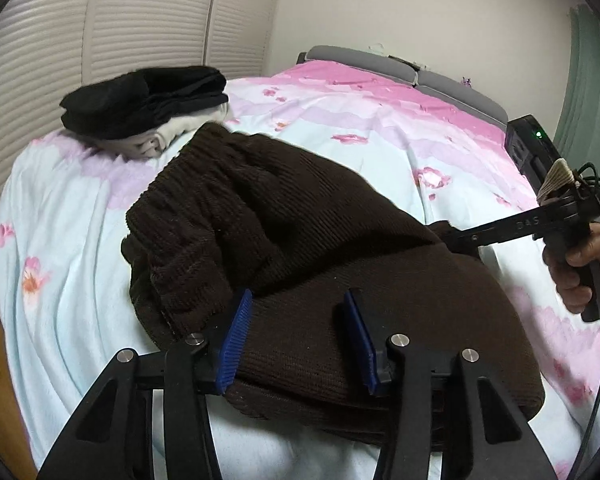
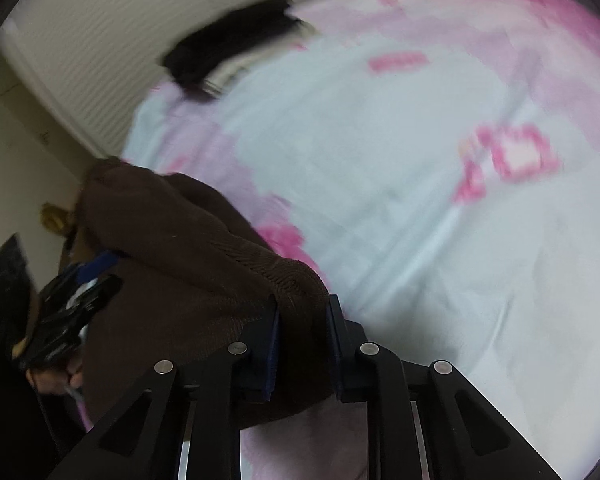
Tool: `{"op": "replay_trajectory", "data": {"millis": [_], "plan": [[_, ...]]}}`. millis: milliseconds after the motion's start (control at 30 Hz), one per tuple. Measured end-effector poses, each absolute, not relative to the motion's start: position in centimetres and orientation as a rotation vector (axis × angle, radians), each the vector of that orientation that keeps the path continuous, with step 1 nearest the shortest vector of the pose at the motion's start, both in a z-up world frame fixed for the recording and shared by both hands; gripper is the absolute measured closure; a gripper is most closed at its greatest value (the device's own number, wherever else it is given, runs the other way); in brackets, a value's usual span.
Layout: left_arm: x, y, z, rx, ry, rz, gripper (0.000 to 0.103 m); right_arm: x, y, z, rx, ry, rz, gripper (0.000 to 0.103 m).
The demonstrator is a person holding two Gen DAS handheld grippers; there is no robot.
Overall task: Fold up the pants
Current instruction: 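Grasp the brown pants bundle with the right tool while the left tool grips its other end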
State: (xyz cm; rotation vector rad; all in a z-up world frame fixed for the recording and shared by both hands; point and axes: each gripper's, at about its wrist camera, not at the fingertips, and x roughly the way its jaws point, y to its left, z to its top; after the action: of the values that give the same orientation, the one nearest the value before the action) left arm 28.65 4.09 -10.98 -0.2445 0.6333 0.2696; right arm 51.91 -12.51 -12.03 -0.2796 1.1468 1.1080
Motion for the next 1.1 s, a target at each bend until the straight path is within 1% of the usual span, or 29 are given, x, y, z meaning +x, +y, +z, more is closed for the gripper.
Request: {"op": "replay_trajectory", "data": {"millis": [33,100,133,167,200,233,333,367,400,500,533,567,633,667,733,800,933,1100], "plan": [[28.4,3.9,-10.5,-0.239,0.620,0.253,0.045,51.8,-12.3,-12.4,-0.263,1.150,1.087,0.076],[27.8,3.5,-9.5,-0.214,0.596,0.245,0.032,51.1,-12.5,-11.5,-0.251,1.111,1.067,0.068],[27.2,3.3,-8.8,-0.195,0.578,0.242,0.030,50.6,-12.7,-10.9,-0.246,1.084,1.058,0.059],[27.0,3.3,-8.4,-0.191,0.571,0.239,0.026,50.0,-13.1,-10.2,-0.246,1.051,1.027,0.041],[26.6,3.4,-7.8,-0.191,0.566,0.232,0.021,49.6,-13.5,-9.5,-0.258,1.018,0.972,0.032],[25.9,3.7,-7.0,-0.195,0.556,0.225,0.019,49.0,-13.8,-8.9,-0.271,0.983,0.914,0.024],[24.6,5.2,-5.0,-0.202,0.523,0.214,0.016,46.9,-15.2,-7.7,-0.257,0.931,0.779,0.023],[24.4,5.6,-4.5,-0.198,0.519,0.210,0.011,46.1,-16.0,-7.2,-0.209,0.919,0.734,0.023],[24.2,6.4,-3.8,-0.190,0.519,0.202,0.009,45.1,-16.9,-6.8,-0.153,0.905,0.703,0.023],[24.5,8.6,-3.1,-0.177,0.546,0.177,0.008,41.4,-19.9,-5.7,0.025,0.834,0.621,0.021],[24.8,9.4,-3.2,-0.173,0.565,0.178,0.008,39.5,-20.7,-5.5,0.075,0.796,0.582,0.017],[25.2,10.5,-3.4,-0.179,0.594,0.180,0.008,38.1,-21.4,-5.5,0.108,0.768,0.547,0.011],[25.7,12.2,-3.8,-0.214,0.632,0.172,0.008,35.4,-22.3,-5.5,0.180,0.721,0.483,0.002],[25.8,13.0,-4.1,-0.237,0.646,0.161,0.008,34.1,-22.7,-5.9,0.236,0.706,0.455,0.000],[26.1,14.2,-4.9,-0.290,0.675,0.130,0.008,32.3,-23.1,-6.8,0.360,0.712,0.438,0.000],[26.2,15.1,-5.8,-0.338,0.696,0.103,0.008,31.6,-22.6,-8.3,0.452,0.758,0.437,0.000],[27.1,16.6,-8.5,-0.448,0.759,0.051,0.008,31.3,-21.4,-10.7,0.539,0.836,0.434,0.000],[28.3,16.8,-10.7,-0.509,0.792,0.002,0.009,31.2,-21.0,-12.3,0.592,0.860,0.425,0.000]]}}
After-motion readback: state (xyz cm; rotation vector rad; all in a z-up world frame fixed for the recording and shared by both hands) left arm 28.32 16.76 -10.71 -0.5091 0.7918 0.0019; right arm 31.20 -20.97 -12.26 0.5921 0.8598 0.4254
